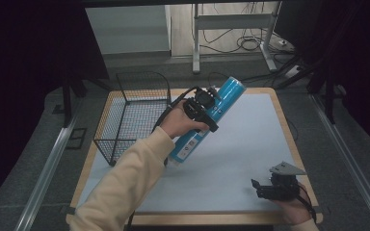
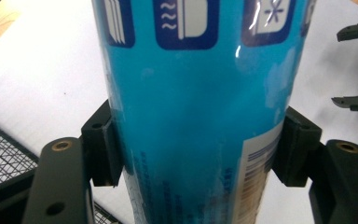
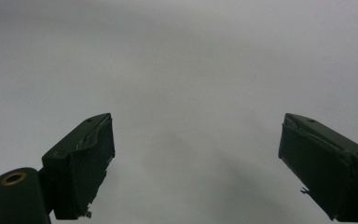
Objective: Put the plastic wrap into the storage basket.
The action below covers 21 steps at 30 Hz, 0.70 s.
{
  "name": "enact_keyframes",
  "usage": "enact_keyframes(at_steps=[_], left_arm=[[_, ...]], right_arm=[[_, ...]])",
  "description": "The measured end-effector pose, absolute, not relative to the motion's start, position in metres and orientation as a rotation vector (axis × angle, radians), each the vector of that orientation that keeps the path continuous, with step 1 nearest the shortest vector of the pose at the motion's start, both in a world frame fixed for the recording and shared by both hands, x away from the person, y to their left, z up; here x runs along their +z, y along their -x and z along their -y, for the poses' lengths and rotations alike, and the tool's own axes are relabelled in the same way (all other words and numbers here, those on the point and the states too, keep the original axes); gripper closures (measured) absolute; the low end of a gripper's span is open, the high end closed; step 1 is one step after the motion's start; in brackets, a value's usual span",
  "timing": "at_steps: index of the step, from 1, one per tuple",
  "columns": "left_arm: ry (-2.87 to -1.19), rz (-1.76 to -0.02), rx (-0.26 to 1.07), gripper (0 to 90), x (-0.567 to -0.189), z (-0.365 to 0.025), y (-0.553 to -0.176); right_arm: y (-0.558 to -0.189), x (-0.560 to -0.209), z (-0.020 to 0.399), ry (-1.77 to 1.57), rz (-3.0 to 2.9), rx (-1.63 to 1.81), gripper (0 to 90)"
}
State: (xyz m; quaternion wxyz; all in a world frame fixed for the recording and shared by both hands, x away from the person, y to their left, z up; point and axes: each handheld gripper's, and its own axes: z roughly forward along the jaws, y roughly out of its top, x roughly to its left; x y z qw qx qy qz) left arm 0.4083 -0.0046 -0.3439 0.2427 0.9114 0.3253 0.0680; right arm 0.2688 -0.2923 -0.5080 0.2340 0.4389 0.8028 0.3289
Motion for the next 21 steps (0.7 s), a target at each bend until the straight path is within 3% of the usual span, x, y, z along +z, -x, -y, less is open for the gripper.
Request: enact_keyframes(at_steps=[21], left_arm=[[-2.432, -0.909, 0.242, 31.9, -0.308, -0.01, -0.425]], right_arm=[[-0.27, -0.508, 0.293, -1.215, -2.211, 0.909, 10.7]])
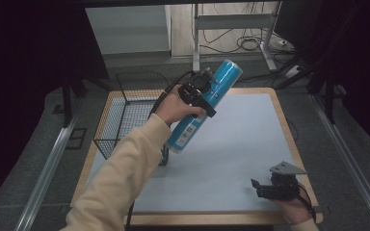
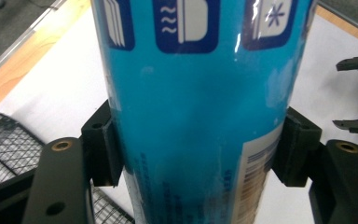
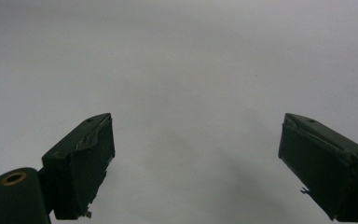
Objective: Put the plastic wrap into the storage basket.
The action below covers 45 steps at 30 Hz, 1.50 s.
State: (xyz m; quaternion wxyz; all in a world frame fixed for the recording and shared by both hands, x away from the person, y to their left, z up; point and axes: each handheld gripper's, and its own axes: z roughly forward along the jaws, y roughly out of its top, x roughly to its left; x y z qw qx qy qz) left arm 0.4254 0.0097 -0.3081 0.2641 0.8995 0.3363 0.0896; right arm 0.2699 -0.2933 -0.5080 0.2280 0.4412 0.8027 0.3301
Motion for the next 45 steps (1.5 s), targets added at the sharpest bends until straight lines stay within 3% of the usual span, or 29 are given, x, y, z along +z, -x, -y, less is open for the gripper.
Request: enact_keyframes(at_steps=[21, 45], left_arm=[[-2.379, -0.977, 0.316, 32.0, -0.272, -0.037, -0.439], [-2.339, -1.186, 0.344, 32.0, -0.308, -0.104, -0.459]], right_arm=[[-0.271, -0.509, 0.293, -1.217, -2.208, 0.907, 10.7], [-0.27, -0.507, 0.294, -1.232, -2.18, 0.93, 11.3]])
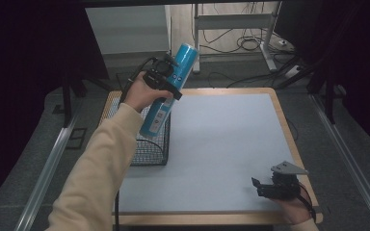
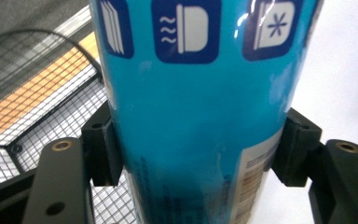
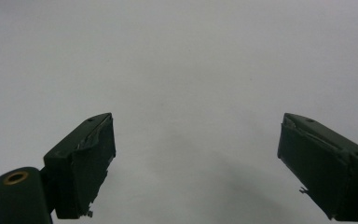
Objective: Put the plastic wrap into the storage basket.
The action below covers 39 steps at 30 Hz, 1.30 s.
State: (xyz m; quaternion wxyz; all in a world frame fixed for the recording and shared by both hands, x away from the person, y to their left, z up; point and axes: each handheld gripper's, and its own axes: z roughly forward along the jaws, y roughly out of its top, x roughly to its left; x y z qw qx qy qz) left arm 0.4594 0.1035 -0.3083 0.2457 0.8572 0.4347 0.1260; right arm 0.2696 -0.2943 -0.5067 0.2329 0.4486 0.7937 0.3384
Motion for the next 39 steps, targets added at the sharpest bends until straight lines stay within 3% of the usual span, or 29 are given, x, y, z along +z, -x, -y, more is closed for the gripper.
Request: enact_keyframes(at_steps=[39], left_arm=[[-2.382, -1.342, 0.362, 32.0, -0.368, -0.14, -0.491]], right_arm=[[-0.268, -0.505, 0.294, -1.185, -2.171, 0.947, 11.3]])
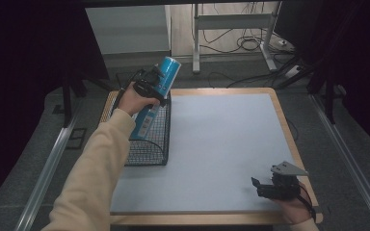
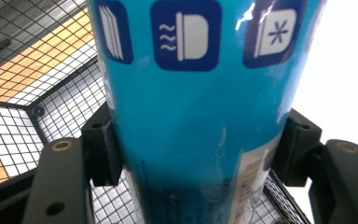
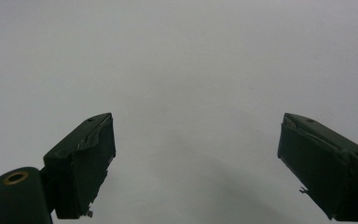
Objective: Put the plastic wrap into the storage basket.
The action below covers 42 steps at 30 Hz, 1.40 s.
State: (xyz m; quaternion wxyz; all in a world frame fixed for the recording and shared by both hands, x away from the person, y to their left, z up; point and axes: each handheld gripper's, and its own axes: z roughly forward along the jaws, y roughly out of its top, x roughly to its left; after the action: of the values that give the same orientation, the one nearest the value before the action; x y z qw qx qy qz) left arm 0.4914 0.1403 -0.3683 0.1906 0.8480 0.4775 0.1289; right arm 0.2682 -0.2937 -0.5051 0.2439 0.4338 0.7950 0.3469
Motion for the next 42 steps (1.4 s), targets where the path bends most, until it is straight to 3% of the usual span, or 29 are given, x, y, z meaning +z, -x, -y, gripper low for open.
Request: enact_keyframes(at_steps=[42], left_arm=[[-2.496, -1.472, 0.372, 31.8, -0.429, -0.14, -0.549]], right_arm=[[-0.267, -0.506, 0.296, -1.183, -2.177, 0.946, 11.2]])
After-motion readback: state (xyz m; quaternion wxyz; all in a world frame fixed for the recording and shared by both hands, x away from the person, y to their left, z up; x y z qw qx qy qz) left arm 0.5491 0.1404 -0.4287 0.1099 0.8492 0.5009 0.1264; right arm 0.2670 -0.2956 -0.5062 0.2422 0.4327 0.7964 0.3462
